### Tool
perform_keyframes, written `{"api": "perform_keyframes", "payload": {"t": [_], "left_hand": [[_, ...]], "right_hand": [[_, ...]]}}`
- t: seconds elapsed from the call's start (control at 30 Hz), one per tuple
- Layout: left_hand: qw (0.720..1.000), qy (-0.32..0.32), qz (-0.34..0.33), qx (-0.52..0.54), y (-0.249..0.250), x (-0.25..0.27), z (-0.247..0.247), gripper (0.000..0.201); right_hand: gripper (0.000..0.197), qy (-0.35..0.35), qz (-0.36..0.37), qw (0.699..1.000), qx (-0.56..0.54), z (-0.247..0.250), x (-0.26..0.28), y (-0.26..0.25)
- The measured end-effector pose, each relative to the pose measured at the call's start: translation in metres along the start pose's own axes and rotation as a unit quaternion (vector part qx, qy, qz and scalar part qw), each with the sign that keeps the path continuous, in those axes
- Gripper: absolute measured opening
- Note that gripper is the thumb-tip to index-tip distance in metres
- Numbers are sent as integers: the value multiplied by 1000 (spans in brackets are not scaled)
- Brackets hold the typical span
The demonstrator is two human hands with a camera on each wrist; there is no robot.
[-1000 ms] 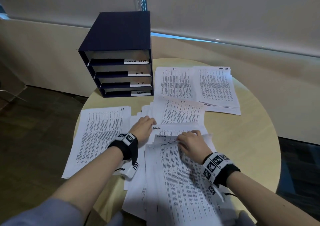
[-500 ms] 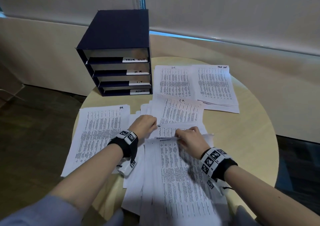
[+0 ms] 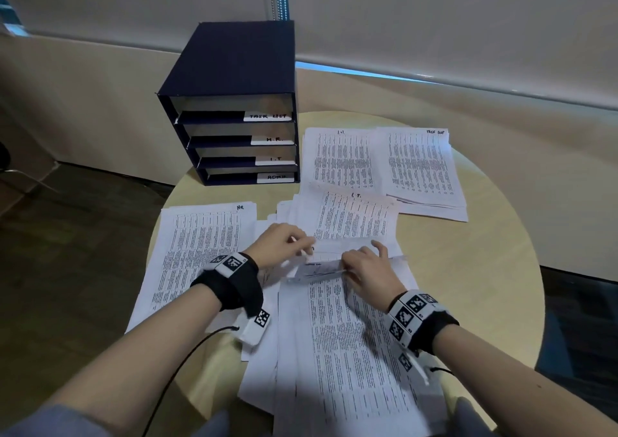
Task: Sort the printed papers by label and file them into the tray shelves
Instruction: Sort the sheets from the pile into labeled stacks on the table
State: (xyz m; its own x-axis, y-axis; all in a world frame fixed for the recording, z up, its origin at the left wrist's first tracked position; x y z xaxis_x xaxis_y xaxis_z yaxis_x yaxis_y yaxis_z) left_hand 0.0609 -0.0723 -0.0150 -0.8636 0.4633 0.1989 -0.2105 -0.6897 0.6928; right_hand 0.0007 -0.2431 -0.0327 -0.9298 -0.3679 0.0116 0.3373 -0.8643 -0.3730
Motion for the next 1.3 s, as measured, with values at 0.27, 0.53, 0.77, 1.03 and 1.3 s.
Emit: {"api": "perform_keyframes", "payload": {"t": [0.27,0.53,0.77,1.03,1.3], "left_hand": [[980,9,79,-182,-27,-14,-7,16],[968,20,-7,-251,-5,-20,-8,12],[961,130,-119,-212,-1,-1,-3,18],[999,29,20,42,-8,-3,0,20],[995,82,57,-9,-17,-10,-7,2]], "right_hand": [[4,10,47,999,-17,5,13,1],[31,46,32,996,-71,14,12,-2],[9,111,13,994,-7,17,8,-5],[26,59,2,996,-62,9,12,2],[15,44,6,996,-74,17,15,4]]}}
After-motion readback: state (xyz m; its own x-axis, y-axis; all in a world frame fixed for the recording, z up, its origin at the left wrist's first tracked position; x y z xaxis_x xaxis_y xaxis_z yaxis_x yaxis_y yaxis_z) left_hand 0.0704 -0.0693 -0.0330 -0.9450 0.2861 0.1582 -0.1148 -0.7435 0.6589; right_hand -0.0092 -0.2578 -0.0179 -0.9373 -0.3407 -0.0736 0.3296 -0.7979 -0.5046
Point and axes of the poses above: each hand's wrist, its own x-axis away from the middle knuckle, its own z-axis out of the back of the hand, y = z × x, the point moved 6 cm from there along -x, towards the middle knuckle, and after that the axes turned 2 degrees about -x, right-handed, at the moved point
